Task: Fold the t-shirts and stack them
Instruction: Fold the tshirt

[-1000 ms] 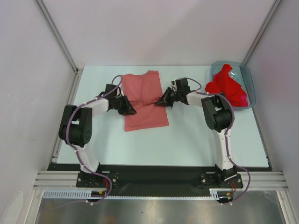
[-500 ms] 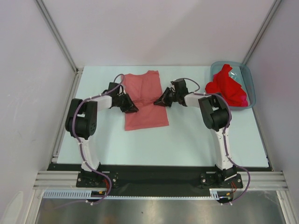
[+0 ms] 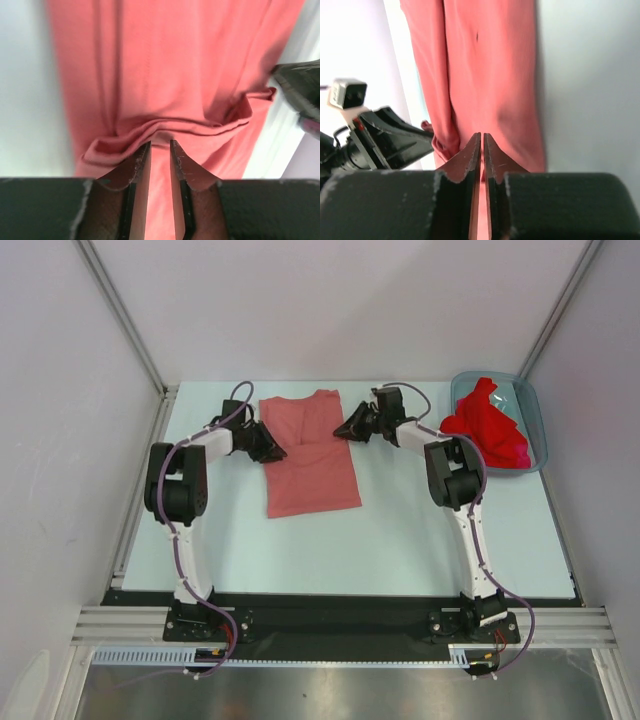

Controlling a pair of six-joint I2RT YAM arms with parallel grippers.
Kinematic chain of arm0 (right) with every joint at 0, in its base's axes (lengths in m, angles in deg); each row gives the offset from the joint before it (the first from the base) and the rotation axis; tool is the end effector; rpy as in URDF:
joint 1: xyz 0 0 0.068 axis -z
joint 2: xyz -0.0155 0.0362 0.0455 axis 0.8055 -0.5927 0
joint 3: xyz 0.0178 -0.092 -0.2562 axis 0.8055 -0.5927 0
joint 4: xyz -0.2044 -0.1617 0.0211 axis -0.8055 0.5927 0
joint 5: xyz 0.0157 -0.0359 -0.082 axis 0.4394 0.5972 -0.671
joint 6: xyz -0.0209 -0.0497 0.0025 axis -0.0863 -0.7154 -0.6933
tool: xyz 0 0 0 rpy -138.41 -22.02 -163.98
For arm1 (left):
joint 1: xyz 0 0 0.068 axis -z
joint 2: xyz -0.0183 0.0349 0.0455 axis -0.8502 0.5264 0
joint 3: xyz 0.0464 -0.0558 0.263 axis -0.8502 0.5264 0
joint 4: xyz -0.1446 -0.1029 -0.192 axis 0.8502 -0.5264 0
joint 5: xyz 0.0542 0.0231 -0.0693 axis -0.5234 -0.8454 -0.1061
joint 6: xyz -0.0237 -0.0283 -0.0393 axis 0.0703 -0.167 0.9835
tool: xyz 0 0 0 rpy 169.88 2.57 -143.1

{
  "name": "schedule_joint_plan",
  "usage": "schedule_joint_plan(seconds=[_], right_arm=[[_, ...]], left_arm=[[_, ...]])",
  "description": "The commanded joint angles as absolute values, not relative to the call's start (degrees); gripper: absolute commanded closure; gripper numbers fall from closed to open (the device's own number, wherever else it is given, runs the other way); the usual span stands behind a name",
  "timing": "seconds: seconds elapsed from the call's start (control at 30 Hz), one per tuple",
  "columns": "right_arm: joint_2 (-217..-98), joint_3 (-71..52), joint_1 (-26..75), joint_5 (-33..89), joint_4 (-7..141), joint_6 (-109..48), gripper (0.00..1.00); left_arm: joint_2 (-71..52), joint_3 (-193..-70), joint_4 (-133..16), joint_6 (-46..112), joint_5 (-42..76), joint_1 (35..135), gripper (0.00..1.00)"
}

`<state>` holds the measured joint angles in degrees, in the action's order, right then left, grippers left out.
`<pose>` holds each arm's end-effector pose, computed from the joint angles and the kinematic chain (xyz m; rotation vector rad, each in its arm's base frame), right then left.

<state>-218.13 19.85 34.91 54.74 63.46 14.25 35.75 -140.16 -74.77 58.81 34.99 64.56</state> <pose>0.5108 0.1943 0.1192 0.2937 2.3471 1.2995 0.4391 -0.0647 0.1438 -0.5020 2.5533 -0.8778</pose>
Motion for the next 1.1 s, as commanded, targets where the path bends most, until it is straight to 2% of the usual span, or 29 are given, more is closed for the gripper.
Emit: schedule_joint_plan(seconds=[0.0,0.07,0.2,0.4,0.57,0.67,0.77,0.83,1.07], right_arm=[[-219.77,26.51,36.42,54.33,68.51,11.80,0.90],[-219.07,29.14,36.60,54.16,72.37,9.08,0.90],[-215.74,30.75,36.87,53.89,78.90,4.86,0.87],[-208.62,23.91,34.76,56.27,82.86,0.89,0.79],[-203.87,11.78,31.95,58.19,72.78,5.45,0.75],[-204.21,6.06,31.59,60.30,62.14,11.51,0.80],[-206.67,3.85,31.68,60.40,54.92,14.34,0.94],[-209.04,3.94,31.68,60.14,52.38,14.43,0.98],[-214.23,5.16,34.58,55.05,47.52,16.54,1.00]], left_arm=[[36.38,-143.65,-77.60,55.76,32.58,62.90,0.73],[35.76,-144.36,-79.01,54.87,32.40,62.63,0.71],[32.34,-144.19,-79.89,53.03,32.92,62.54,0.57],[24.34,-138.05,-77.70,54.42,35.20,62.63,0.57],[22.84,-128.99,-69.97,58.99,38.81,62.72,0.62],[24.67,-125.91,-66.27,61.19,40.83,62.81,0.67],[26.17,-124.76,-63.46,62.07,41.63,62.81,0.69],[27.93,-125.37,-63.19,61.81,41.10,62.81,0.69],[32.15,-128.10,-67.05,58.47,37.85,62.81,0.71]])
